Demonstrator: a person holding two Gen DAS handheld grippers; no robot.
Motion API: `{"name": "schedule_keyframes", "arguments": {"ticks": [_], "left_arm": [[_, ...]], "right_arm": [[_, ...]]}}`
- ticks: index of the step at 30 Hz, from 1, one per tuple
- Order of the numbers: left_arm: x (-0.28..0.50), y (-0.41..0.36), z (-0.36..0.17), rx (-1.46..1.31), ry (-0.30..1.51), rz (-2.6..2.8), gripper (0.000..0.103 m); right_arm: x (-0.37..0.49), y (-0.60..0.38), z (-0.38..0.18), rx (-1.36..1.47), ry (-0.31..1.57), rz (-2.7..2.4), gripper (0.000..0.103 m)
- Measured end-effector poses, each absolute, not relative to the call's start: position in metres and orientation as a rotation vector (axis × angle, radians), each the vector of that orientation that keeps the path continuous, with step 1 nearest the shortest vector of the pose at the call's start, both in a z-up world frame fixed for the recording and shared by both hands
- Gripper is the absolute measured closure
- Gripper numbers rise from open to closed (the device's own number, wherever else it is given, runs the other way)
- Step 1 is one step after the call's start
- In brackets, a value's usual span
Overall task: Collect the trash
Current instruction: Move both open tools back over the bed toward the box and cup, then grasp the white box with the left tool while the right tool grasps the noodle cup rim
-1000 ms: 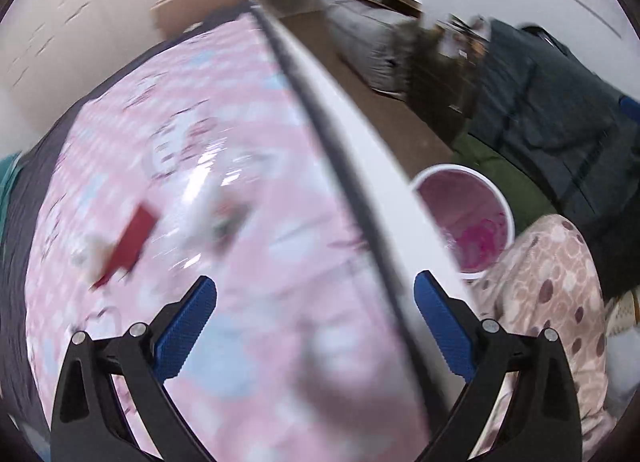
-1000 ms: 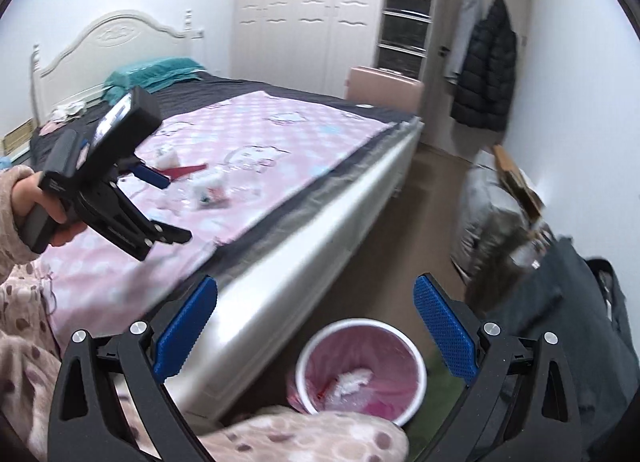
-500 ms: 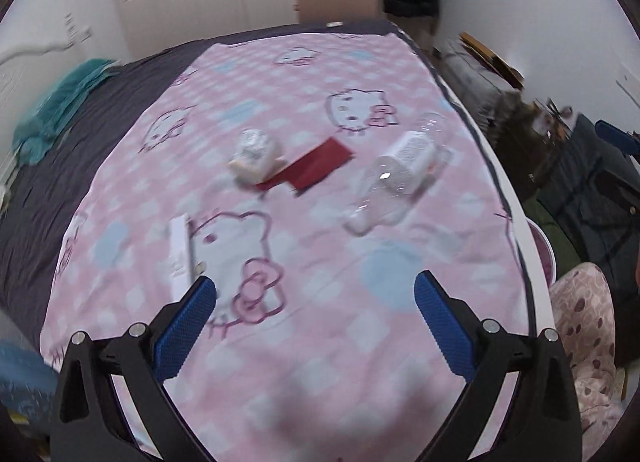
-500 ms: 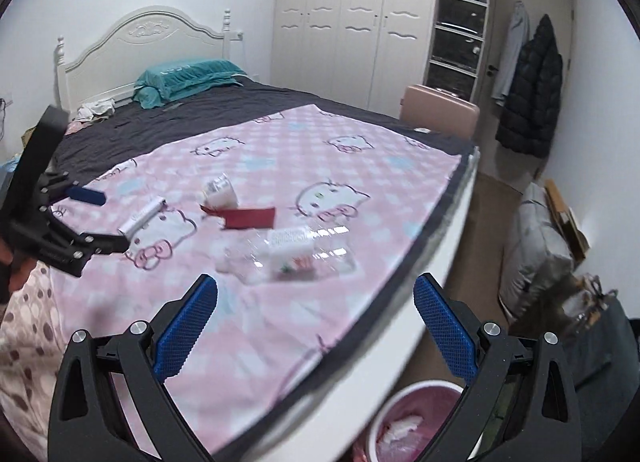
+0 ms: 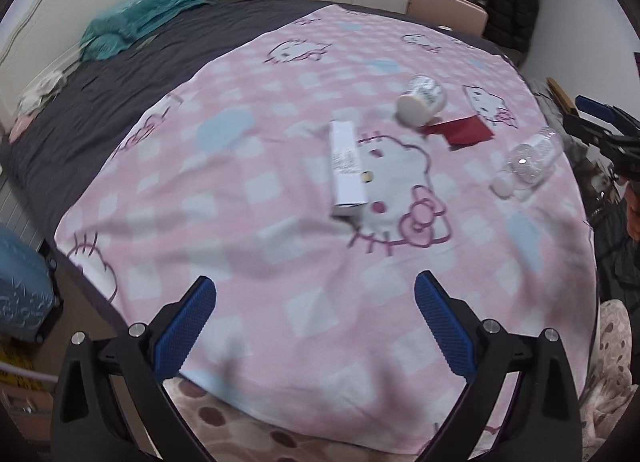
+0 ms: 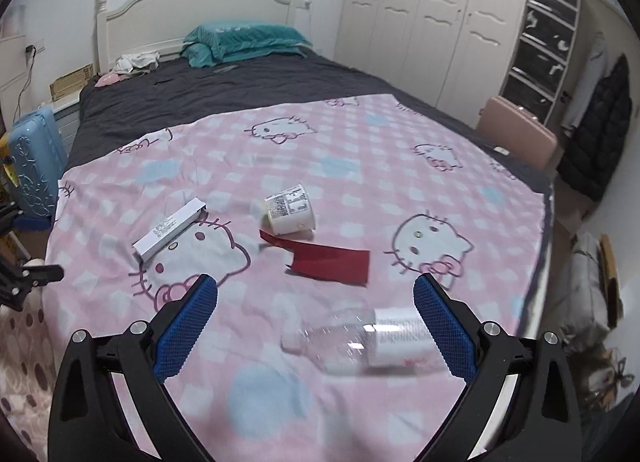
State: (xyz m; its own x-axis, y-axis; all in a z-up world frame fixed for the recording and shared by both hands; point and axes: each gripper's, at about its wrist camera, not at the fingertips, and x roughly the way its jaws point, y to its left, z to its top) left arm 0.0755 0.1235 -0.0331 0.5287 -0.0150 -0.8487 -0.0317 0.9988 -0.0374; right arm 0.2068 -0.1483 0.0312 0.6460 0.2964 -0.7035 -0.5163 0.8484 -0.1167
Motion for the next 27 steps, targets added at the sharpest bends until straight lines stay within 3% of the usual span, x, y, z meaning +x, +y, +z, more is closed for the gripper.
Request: {"name": "schedule_keyframes", "arguments": {"ticks": [13, 24, 27], "left_arm": [[0.101, 0.147, -0.055, -0.097, 1.014, -0.01, 0.005], [0.162, 0.123, -0.063, -0.104, 0.965, -0.161, 0.005], [0.169, 0.119, -0.067, -0.077, 0.973, -0.164, 0.005]], "right_arm": [[0.339, -0.081, -0.03, -0.326, 0.923, 0.7, 0.007], [0.365, -0.061, -0.046, -0.375, 0.957, 0.753, 0.008], [0.363, -0.058, -0.048, -0.368, 0.979, 0.8, 0.022]]}}
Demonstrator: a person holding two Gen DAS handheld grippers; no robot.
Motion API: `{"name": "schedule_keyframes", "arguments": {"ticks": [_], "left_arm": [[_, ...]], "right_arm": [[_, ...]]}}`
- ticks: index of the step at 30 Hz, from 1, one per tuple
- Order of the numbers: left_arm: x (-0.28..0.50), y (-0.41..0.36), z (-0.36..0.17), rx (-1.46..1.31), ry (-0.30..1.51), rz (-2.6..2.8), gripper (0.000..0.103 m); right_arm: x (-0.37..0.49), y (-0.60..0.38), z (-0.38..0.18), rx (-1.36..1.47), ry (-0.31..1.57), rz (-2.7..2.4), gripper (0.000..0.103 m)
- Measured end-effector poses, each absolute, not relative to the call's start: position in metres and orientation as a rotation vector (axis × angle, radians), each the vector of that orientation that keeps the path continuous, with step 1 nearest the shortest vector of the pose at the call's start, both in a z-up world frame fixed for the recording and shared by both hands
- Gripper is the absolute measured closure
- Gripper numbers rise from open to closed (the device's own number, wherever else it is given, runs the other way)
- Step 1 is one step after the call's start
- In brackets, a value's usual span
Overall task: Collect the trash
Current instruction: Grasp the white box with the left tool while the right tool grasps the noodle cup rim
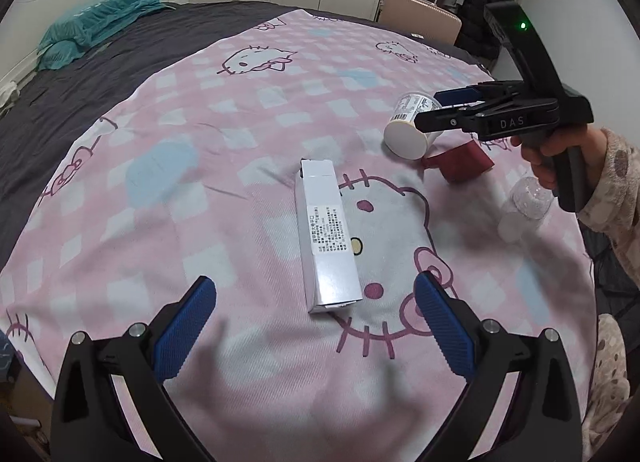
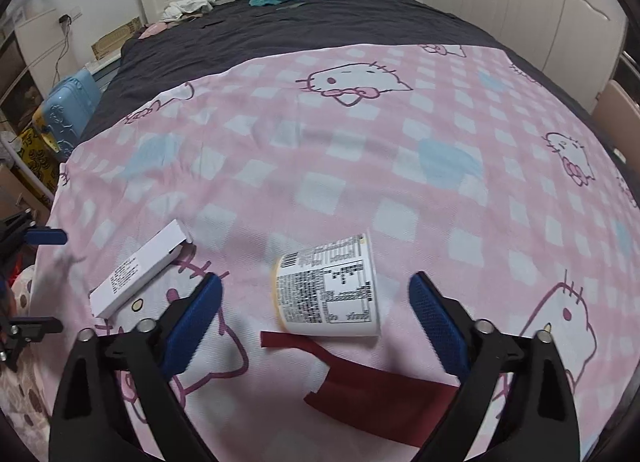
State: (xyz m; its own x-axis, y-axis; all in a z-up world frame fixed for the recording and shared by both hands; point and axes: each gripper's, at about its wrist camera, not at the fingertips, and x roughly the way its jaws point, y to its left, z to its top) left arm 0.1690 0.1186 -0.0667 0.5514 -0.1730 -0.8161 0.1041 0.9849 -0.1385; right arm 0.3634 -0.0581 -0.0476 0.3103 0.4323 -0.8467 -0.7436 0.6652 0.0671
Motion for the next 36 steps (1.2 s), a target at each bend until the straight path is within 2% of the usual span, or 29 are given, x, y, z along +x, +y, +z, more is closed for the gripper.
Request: {"name": "schedule_keyframes", "arguments": {"ticks": [1, 6, 8, 12, 13, 14, 21, 23, 29, 36], "left_arm": [[0.17, 0.118, -0.068, -0.074, 0.98, -0.161, 0.005], [0.168, 0.122, -0.071, -0.078, 0.991, -0.152, 0.005], [0.167, 0.125, -0.073, -0.082, 0.998, -0.145, 0.005], [0.168, 0.127, -0.076, -0.093, 1.008, -0.141, 0.005], [0.169, 0.126, -0.076, -0.091, 1.008, -0.143, 0.005], [0.169, 0.126, -0.076, -0.09, 1.009, -0.144, 0.005], [0.173, 0.119, -0.078, -0.076, 1.011, -0.166, 0.005], [0.173, 0.117, -0.079, -0.075, 1.015, -0.172, 0.005], [0.174, 0.11, -0.08, -0.052, 1.021, -0.179, 0.005], [0.181, 0.108, -0.08, -0.075, 1.023, -0.205, 0.005]], "right_arm": [[0.362, -0.057, -0.047, -0.369, 0.981, 0.811, 0.025], [0.347, -0.05, -0.045, -0.403, 0.984, 0.876, 0.028], [0.343, -0.047, -0.045, -0.41, 0.999, 0.907, 0.041], [0.337, -0.037, -0.051, -0.458, 1.029, 0.921, 0.056], [0.337, -0.036, -0.054, -0.467, 1.038, 0.917, 0.067], [0.337, -0.034, -0.056, -0.472, 1.051, 0.914, 0.073], [0.336, -0.025, -0.076, -0.541, 1.103, 0.884, 0.085], [0.334, -0.021, -0.08, -0.58, 1.104, 0.869, 0.095], [0.339, -0.023, -0.071, -0.548, 1.09, 0.815, 0.1], [0.335, -0.043, -0.039, -0.454, 1.007, 0.759, 0.1]]}}
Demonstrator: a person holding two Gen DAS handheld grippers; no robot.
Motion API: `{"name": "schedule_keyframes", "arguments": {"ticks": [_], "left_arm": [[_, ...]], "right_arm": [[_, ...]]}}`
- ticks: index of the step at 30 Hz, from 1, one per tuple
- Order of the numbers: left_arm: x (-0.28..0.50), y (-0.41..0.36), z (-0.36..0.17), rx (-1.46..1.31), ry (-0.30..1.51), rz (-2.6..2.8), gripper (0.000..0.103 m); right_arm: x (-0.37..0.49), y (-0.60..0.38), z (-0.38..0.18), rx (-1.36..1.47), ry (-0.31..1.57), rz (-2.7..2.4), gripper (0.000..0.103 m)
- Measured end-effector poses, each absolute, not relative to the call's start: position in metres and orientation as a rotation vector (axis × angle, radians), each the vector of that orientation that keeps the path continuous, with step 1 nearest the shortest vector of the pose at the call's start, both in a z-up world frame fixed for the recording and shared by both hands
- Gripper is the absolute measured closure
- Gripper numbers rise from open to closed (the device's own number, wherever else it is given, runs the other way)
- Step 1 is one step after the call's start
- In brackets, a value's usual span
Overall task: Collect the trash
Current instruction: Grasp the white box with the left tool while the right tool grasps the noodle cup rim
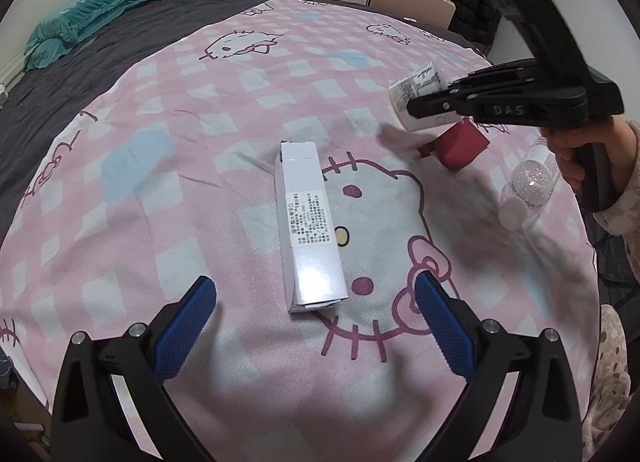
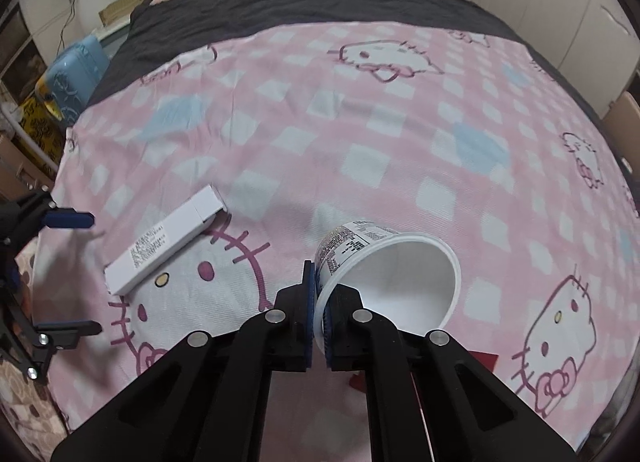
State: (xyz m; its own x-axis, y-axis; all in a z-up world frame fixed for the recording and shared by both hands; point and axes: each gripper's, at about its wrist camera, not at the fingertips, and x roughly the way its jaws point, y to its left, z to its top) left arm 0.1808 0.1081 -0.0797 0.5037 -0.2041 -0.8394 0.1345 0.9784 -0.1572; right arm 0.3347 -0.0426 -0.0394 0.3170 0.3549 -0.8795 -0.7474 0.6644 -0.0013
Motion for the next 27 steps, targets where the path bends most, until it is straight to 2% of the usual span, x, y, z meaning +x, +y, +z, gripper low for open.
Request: {"name": "schedule_keyframes", "arguments": {"ticks": [3, 5, 12, 14, 19, 27], "left_arm": [[0.19, 0.108, -0.081, -0.127, 1.035, -0.234, 0.011], [0.199, 0.108, -0.084, -0.161, 1.059, -0.243, 0.021], [0.222, 0.095, -0.087, -0.102, 1.081, -0.245, 0.026], [0.23, 0.092, -0.091, -0.089, 1.098, -0.232, 0.034], [0.244, 0.082, -0.104, -0.001, 1.141, -0.19, 0.045], [0.248, 0.075, -0.112, 0.042, 1.151, -0.15, 0.045]], "right_arm": [[0.33, -0.053, -0.023, -0.416, 0.966, 0.742, 0.1], [0.323, -0.065, -0.01, -0.373, 0.93, 0.726, 0.1], [0.296, -0.101, 0.028, -0.278, 0.847, 0.703, 0.1], [0.287, -0.112, 0.038, -0.256, 0.819, 0.692, 0.1], [0.266, -0.138, 0.057, -0.198, 0.762, 0.658, 0.1], [0.254, -0.16, 0.057, -0.116, 0.77, 0.622, 0.1]]}}
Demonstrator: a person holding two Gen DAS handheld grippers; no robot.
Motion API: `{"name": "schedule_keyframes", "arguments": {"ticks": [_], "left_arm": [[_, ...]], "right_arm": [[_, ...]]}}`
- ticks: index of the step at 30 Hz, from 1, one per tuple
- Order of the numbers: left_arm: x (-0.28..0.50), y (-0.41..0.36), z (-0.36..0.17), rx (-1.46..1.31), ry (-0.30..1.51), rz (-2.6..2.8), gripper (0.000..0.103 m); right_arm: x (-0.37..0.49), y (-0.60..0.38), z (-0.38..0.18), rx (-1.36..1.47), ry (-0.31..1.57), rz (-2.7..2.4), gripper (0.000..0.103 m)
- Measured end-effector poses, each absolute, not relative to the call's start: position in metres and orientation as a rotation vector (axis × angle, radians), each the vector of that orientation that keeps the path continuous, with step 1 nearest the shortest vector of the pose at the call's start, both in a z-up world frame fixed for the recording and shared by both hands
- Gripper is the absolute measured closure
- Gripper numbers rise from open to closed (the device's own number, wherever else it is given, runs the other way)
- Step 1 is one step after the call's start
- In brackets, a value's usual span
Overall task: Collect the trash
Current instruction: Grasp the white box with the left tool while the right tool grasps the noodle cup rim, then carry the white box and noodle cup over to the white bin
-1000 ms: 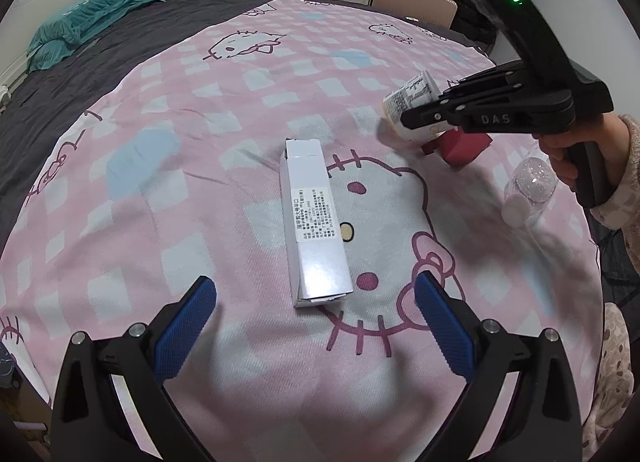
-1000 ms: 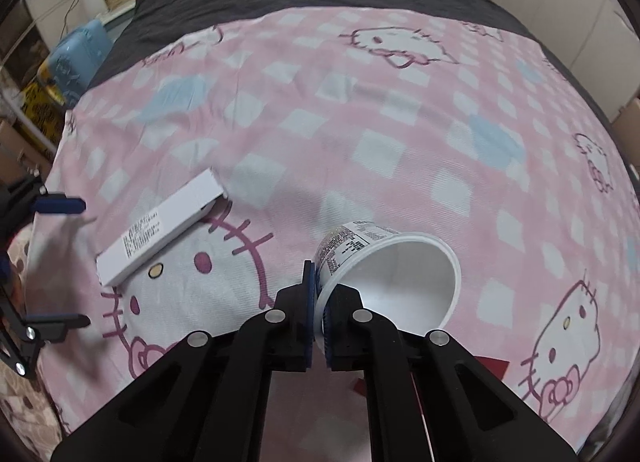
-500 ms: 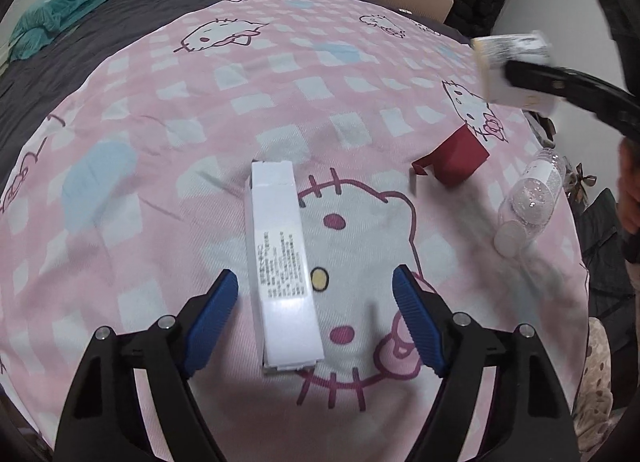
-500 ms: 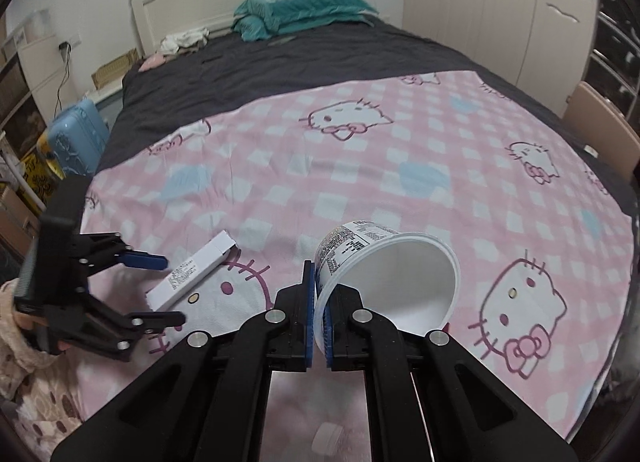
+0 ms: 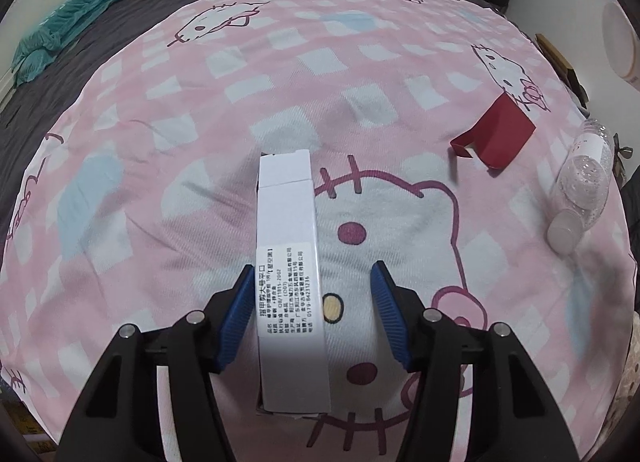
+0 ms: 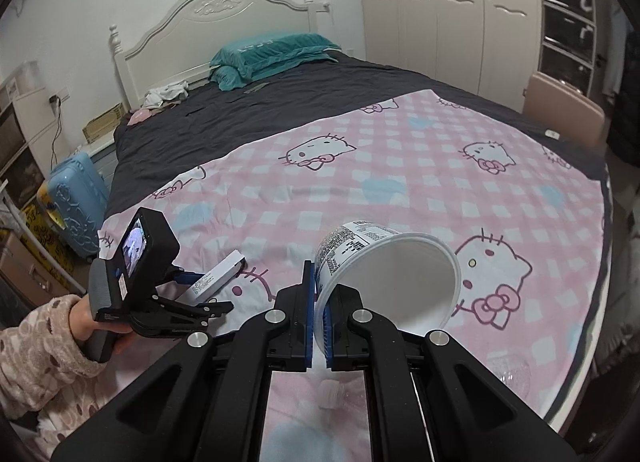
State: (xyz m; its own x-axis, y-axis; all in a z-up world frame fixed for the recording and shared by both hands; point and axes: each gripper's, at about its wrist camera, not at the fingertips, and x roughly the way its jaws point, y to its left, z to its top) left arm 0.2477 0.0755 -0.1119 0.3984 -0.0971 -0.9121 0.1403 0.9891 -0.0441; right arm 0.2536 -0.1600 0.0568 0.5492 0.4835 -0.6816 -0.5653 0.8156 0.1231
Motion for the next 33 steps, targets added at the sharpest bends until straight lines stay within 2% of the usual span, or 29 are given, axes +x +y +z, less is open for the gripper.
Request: {"name": "schedule_keyframes", "arguments": {"ticks": [3, 4, 5, 6, 13, 17, 26, 33], "left_arm": [[0.248, 0.073, -0.115, 0.053, 1.149, -0.134, 0.048], [0.248, 0.073, -0.115, 0.055, 1.145, -0.127, 0.054], [0.247, 0.073, -0.114, 0.053, 1.139, -0.12, 0.068], [0.246, 0.074, -0.113, 0.045, 1.137, -0.117, 0.075], [0.25, 0.074, -0.104, 0.04, 1.161, -0.111, 0.076], [0.246, 0.069, -0.09, 0.068, 1.116, -0.113, 0.076], [0.201, 0.045, -0.028, 0.108, 0.967, -0.165, 0.076], [0.171, 0.012, 0.009, 0.113, 0.917, -0.203, 0.076]], "right_arm": [[0.252, -0.162, 0.053, -0.101, 0.777, 0.612, 0.1], [0.252, -0.163, 0.051, -0.097, 0.782, 0.611, 0.1], [0.252, -0.162, 0.049, -0.097, 0.787, 0.611, 0.1], [0.253, -0.162, 0.047, -0.098, 0.792, 0.609, 0.1], [0.27, -0.167, 0.034, -0.019, 0.853, 0.579, 0.1], [0.264, -0.166, 0.041, -0.04, 0.82, 0.571, 0.1], [0.196, -0.185, 0.076, -0.05, 0.721, 0.534, 0.1], [0.146, -0.211, 0.094, -0.114, 0.696, 0.535, 0.1]]}}
